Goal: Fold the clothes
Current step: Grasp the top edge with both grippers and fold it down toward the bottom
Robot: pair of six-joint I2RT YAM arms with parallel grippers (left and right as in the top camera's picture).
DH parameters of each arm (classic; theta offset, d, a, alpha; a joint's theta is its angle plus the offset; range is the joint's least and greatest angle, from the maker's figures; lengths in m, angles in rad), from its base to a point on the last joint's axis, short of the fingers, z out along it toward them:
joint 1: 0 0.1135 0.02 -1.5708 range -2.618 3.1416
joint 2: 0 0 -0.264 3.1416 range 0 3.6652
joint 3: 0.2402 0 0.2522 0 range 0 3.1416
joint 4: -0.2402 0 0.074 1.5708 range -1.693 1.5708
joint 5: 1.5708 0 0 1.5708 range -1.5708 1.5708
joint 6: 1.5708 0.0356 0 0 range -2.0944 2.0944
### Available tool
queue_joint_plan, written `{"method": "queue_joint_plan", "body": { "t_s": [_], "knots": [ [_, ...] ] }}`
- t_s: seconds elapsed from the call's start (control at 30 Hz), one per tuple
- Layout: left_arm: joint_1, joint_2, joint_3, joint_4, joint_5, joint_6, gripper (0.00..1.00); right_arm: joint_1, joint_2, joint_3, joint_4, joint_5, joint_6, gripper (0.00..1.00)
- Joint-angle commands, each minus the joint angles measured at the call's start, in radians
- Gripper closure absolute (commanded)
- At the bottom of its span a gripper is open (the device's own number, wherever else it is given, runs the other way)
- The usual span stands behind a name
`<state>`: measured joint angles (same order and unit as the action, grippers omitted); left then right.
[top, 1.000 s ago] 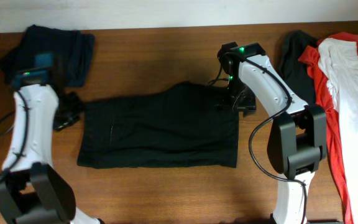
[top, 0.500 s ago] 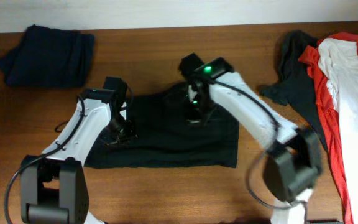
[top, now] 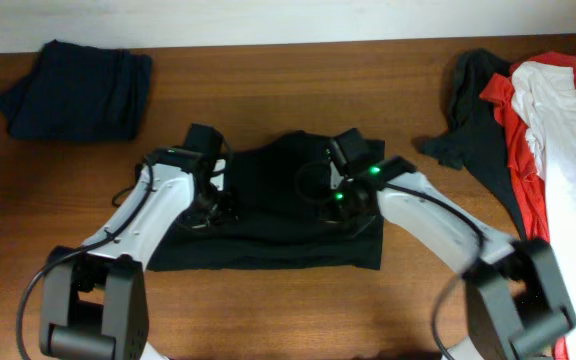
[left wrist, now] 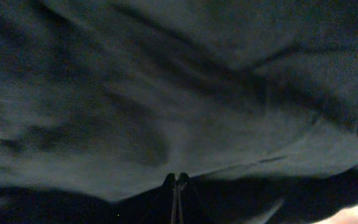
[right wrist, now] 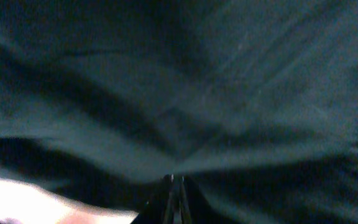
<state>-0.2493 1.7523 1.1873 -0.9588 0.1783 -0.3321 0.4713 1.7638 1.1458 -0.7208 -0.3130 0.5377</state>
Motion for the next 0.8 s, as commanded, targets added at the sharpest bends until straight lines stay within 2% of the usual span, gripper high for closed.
{"method": "queue_joint_plan", "body": {
  "t_s": [0.0, 0.07, 0.2, 0.3, 0.37, 0.43, 0.47, 0.5, 0.53, 0.57, 0.6, 0.63, 0.67, 0.7, 0.77],
  "knots": [
    [-0.015, 0.005, -0.079, 0.039, 0.028, 0.012, 1.0, 0.02, 0.117, -0.002, 0.021, -0.05, -0.009, 0.94],
    [-0.014, 0.005, -0.161, 0.06, -0.029, 0.012, 0.99, 0.019, 0.175, -0.002, -0.006, 0.006, -0.009, 0.96],
    [0.034, 0.005, -0.25, 0.065, -0.069, 0.012, 0.99, 0.018, 0.176, -0.002, -0.136, 0.115, -0.009, 0.96],
    [0.097, 0.005, -0.262, -0.012, -0.245, -0.043, 1.0, 0.018, 0.176, -0.002, -0.219, 0.206, -0.005, 0.97],
    [0.126, -0.002, -0.261, -0.046, -0.259, -0.064, 0.99, 0.018, 0.17, -0.002, -0.248, 0.25, 0.032, 0.96],
    [0.141, -0.063, -0.242, -0.121, -0.362, -0.104, 1.0, -0.01, 0.088, -0.001, -0.312, 0.282, 0.043, 0.96],
    [0.14, -0.179, -0.211, -0.18, -0.367, -0.099, 1.0, -0.034, 0.012, -0.001, -0.34, 0.293, 0.043, 0.96],
    [0.14, -0.22, -0.204, -0.183, -0.367, -0.08, 1.0, -0.043, -0.026, -0.001, -0.346, 0.296, 0.023, 0.96],
    [0.14, -0.278, -0.196, -0.177, -0.366, -0.078, 1.0, -0.059, -0.08, -0.001, -0.351, 0.294, -0.012, 0.89],
    [0.14, -0.328, -0.195, -0.156, -0.355, -0.078, 0.99, -0.071, -0.115, -0.001, -0.354, 0.288, -0.034, 0.53],
    [0.14, -0.36, -0.195, -0.108, -0.311, -0.072, 0.99, -0.081, -0.128, -0.002, -0.352, 0.288, -0.036, 0.37],
    [0.14, -0.352, -0.199, -0.067, -0.24, -0.034, 0.99, -0.079, -0.113, -0.008, -0.335, 0.276, -0.036, 0.46],
    [0.14, -0.341, -0.206, -0.046, -0.198, -0.017, 0.99, -0.073, -0.098, -0.021, -0.314, 0.261, -0.035, 0.6],
    [0.14, -0.301, -0.211, -0.036, -0.165, -0.011, 0.99, -0.072, -0.072, -0.055, -0.275, 0.248, -0.032, 0.8],
    [0.14, -0.191, -0.211, -0.025, -0.161, -0.01, 0.99, -0.072, -0.046, -0.136, -0.144, 0.151, -0.032, 0.89]
  ]
}}
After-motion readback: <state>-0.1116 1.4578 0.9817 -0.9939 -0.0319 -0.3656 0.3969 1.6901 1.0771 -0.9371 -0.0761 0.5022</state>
